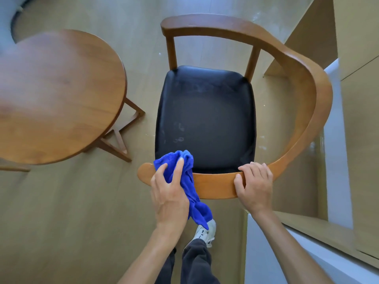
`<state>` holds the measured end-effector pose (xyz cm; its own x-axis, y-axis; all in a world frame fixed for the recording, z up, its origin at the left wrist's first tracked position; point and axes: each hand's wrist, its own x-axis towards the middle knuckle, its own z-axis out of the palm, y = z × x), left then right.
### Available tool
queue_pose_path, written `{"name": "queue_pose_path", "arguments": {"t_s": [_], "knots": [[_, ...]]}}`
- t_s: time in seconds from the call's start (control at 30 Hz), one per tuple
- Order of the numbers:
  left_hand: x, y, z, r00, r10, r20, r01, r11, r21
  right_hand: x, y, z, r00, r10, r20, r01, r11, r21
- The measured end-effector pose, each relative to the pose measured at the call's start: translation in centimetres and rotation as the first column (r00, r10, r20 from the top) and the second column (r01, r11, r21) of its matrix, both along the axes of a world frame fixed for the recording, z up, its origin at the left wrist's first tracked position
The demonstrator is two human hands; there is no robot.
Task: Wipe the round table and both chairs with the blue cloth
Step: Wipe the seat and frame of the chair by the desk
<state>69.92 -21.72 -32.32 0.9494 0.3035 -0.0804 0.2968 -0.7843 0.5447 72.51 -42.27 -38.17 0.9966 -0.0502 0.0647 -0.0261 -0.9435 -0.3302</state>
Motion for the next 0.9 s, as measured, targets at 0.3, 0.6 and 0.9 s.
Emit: {"name": "queue_pose_path", "arguments": {"t_s": [0.3, 0.6, 0.9], "knots": [[0.2, -3.6, -1.6, 0.999, -0.022, -0.045, 0.026, 0.996, 0.082, 1.4, 0.0, -0.3, 0.998, 0.068, 0.013, -0.067, 0.995, -0.071], [1.6, -0.9, -2.9, 0.861, -0.488, 0.144, 0.449, 0.862, 0.236, 1.5, -0.3, -0.9, 0.996, 0.086, 0.010, -0.084, 0.989, -0.124], [2.3, 3.8, -2.8, 0.969, -0.207, 0.135, 0.167, 0.951, 0.259, 1.6, 0.4, -0.8, 0.999, 0.046, 0.007, -0.045, 0.993, -0.113]]}}
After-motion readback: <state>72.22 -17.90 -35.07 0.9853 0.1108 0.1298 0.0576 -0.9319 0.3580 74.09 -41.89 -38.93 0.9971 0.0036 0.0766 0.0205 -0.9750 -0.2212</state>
